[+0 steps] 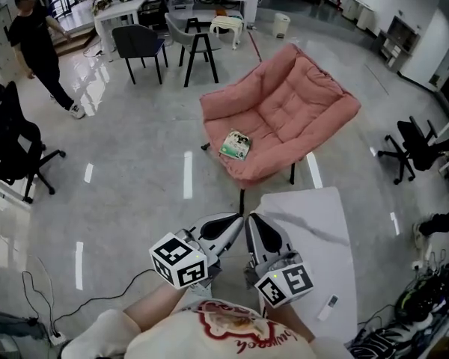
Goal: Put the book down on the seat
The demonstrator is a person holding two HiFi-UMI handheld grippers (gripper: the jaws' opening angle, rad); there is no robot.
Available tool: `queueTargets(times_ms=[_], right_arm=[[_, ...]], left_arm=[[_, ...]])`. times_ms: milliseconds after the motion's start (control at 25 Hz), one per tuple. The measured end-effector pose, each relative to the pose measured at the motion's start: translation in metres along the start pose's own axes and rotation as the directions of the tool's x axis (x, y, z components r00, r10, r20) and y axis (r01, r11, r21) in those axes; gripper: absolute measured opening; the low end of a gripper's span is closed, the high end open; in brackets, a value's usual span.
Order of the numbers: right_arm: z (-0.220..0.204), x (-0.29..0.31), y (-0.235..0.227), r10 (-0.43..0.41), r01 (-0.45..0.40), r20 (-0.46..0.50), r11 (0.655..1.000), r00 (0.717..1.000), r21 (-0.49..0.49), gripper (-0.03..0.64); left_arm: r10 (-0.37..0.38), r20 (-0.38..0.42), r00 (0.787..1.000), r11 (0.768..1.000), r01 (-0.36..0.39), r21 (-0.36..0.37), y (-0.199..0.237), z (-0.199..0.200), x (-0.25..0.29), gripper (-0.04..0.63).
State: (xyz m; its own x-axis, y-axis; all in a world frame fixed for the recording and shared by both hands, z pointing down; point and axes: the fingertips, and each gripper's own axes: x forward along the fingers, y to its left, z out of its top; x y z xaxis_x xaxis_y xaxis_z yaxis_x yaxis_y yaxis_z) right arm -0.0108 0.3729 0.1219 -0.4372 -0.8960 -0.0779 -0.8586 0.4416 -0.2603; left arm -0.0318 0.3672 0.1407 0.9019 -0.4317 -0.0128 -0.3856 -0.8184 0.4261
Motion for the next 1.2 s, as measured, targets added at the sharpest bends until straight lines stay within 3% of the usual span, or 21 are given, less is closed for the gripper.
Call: queueTargets(times_ms=[400,880,1200], right_arm=[[0.007,-0.118,0.036,0.005,-0.006,-0.008,1.000,1.000,-0.020,0.000],[0.015,-0.137,0.066,-0.008,0.008,0.016,1.000,1.000,0.000,0.000],[0.002,-0.139,0.089,0.012,-0.013,-0.022,0.999,1.000,-0.035,0.000]], left_arm=[[0.058,0.030,0.998,0.998,-0.057,-0.019,-0.104,-0.045,-0.041,0.003],[0.043,0.030,0.999,0.999,-0.043,0.012,-0.129,-0.035,-0.070,0.003],[0.034,0.014,0.999,0.999,-0.034,0.007,-0.132,-0.043,-0.089,0.003]])
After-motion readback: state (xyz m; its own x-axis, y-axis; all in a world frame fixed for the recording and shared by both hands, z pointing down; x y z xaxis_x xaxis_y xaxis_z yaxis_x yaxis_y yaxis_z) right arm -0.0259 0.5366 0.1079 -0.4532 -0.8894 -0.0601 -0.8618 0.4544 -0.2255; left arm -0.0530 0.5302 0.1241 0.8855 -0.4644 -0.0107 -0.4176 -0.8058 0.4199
